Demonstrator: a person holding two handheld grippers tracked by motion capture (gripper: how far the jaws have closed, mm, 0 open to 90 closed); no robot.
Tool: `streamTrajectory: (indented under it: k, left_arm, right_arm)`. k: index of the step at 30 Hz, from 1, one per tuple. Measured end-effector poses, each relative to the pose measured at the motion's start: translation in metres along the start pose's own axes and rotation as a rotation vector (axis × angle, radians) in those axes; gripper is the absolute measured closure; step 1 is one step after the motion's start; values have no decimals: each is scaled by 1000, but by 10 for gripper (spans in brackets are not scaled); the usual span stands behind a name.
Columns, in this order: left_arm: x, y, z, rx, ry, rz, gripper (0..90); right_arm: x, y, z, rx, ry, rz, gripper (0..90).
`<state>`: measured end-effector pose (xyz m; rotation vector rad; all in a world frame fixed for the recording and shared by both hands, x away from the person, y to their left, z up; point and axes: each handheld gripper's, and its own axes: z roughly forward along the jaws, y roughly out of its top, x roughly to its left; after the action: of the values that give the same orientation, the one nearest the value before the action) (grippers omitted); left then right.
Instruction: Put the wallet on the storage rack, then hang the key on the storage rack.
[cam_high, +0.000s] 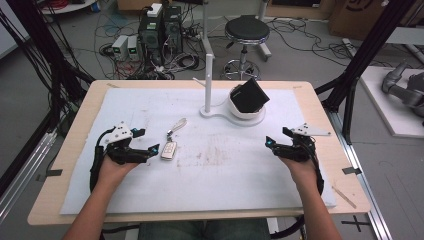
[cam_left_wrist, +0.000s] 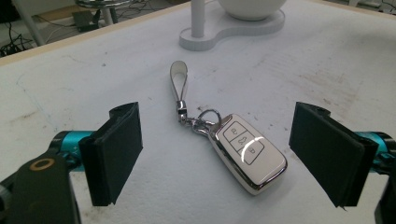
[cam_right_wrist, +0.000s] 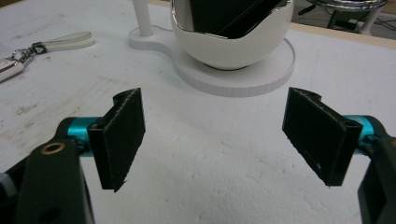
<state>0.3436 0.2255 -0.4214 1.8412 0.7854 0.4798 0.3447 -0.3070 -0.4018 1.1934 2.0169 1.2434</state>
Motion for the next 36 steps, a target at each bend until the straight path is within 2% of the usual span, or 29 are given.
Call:
streamTrajectory:
  k: [8, 14, 22, 26, 28, 31, 36]
  left_arm:
    - [3, 2, 1, -17, 19, -24, 172]
    - [2, 2, 5, -3, 20, -16, 172]
    - [1, 6, 12, 3, 48, -36, 172]
    - [0, 10, 24, 39, 50, -23, 173]
    - [1, 11, 33, 47, 47, -37, 173]
    - [4, 12, 46, 89, 48, -50, 173]
    - [6, 18, 64, 118, 56, -47, 173]
  right_arm:
    - [0, -1, -2, -4, 3, -5, 215]
    - [-1, -1, -2, 2, -1, -2, 215]
    - [2, 0, 0, 7, 7, -18, 215]
    - [2, 0, 0, 6, 11, -14, 215]
    - [1, 0, 1, 8, 12, -10, 215]
    - [0, 0, 1, 8, 10, -10, 215]
    - [-2, 0, 2, 9, 11, -2, 215]
